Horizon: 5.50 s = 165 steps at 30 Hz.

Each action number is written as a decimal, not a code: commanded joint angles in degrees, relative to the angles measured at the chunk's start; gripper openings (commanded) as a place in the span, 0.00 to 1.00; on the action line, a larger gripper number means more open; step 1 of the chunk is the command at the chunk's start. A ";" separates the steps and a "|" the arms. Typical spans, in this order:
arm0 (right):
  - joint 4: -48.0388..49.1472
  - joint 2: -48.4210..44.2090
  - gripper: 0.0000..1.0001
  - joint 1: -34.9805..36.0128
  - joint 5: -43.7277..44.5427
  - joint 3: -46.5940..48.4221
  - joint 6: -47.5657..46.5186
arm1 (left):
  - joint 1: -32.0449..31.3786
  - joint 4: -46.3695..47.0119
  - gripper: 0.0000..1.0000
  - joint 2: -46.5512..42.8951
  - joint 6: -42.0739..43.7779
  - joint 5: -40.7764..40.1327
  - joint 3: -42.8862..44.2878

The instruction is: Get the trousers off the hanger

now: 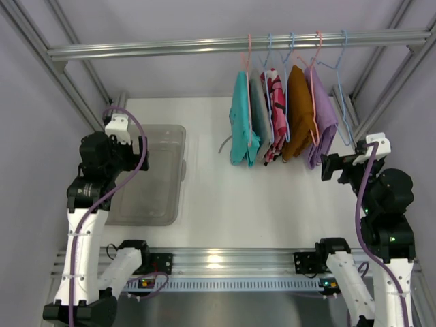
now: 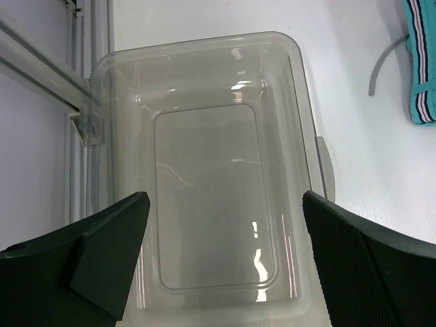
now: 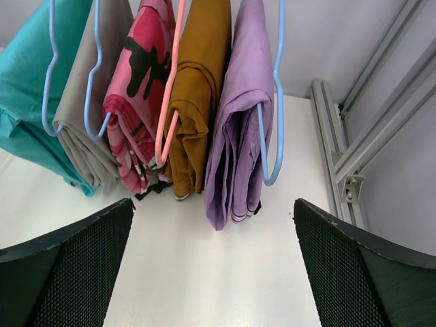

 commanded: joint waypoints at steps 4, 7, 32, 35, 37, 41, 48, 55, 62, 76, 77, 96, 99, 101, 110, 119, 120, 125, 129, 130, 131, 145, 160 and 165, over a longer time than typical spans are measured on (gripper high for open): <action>-2.54 1.10 1.00 -0.82 -1.42 0.97 -0.11 | 0.22 0.19 0.99 3.71 -0.57 6.85 3.76; -3.86 1.63 1.00 -0.82 -2.56 1.58 -0.54 | 0.22 3.25 0.99 6.53 -4.43 16.14 4.82; -15.29 11.82 0.99 -3.98 -20.85 16.00 -0.19 | -24.46 82.89 0.81 45.19 -57.62 44.24 14.03; -14.76 12.79 0.99 -3.98 -21.29 16.26 -0.02 | -26.05 82.98 0.79 48.18 -57.62 42.39 17.38; -14.58 13.05 1.00 -3.98 -21.46 16.70 0.16 | -26.58 82.63 0.78 49.33 -57.88 41.34 18.87; -14.67 13.41 1.00 -4.07 -21.38 18.11 0.60 | -27.63 81.93 0.75 50.91 -57.71 37.74 19.06; -14.76 13.32 0.99 -4.16 -21.55 18.29 0.51 | -28.87 83.68 0.71 52.58 -59.90 36.06 19.14; -14.85 13.06 0.99 -4.07 -21.46 17.49 -0.02 | -29.22 91.15 0.61 55.04 -67.54 38.34 20.20; -14.41 13.93 1.00 -4.07 -22.25 18.28 0.60 | -29.31 92.65 0.49 55.75 -69.66 37.29 20.29; -10.54 14.64 0.99 -4.16 -26.12 18.99 4.11 | -29.22 79.82 0.00 49.51 -62.54 38.26 29.77; -10.28 14.64 0.99 -4.07 -26.82 19.16 4.20 | -29.22 79.12 0.00 49.34 -62.37 38.26 30.47; 8.70 16.74 0.99 -4.07 -37.98 18.99 20.71 | -29.22 66.64 0.00 28.36 -55.34 40.02 18.28; 14.58 18.06 0.98 -3.98 -39.92 18.46 26.15 | -29.22 64.79 0.00 24.13 -56.73 39.67 13.53; 19.14 19.03 0.93 -3.02 -41.15 17.15 32.54 | -29.22 64.18 0.00 21.66 -58.14 38.88 10.37; 32.61 27.56 0.75 18.95 -31.31 17.23 42.33 | -29.22 63.38 0.00 16.90 -59.38 38.43 3.50; 45.70 39.59 0.67 25.72 -31.66 20.48 50.34 | -29.22 61.45 0.00 14.79 -59.11 38.61 3.59; 46.32 40.99 0.66 26.25 -31.75 20.66 50.60 | -29.22 61.36 0.00 14.71 -59.20 38.70 3.67; 49.58 43.82 0.64 29.32 -31.75 22.33 51.93 | -29.31 61.27 0.00 14.27 -60.08 38.70 2.97; 50.37 45.48 0.64 31.00 -31.75 23.47 52.45 | -29.31 62.32 0.00 14.00 -61.04 38.78 1.13; 50.37 45.66 0.64 31.87 -31.75 23.64 52.28 | -29.31 62.50 0.00 14.00 -61.22 38.96 0.86; 50.37 46.27 0.64 32.23 -31.75 23.91 52.01 | -29.31 62.59 0.00 13.83 -61.40 38.96 0.69; 52.12 51.11 0.59 36.88 -31.13 23.82 55.00 | -29.48 62.68 0.00 12.42 -60.96 38.79 -1.60; 52.48 50.68 0.00 38.21 -30.08 25.05 61.50 | -29.13 56.89 0.34 10.32 -52.20 36.76 -4.33; 51.34 47.96 0.00 37.33 -29.29 25.23 62.38 | -26.50 47.57 0.71 4.96 -41.99 33.00 -2.39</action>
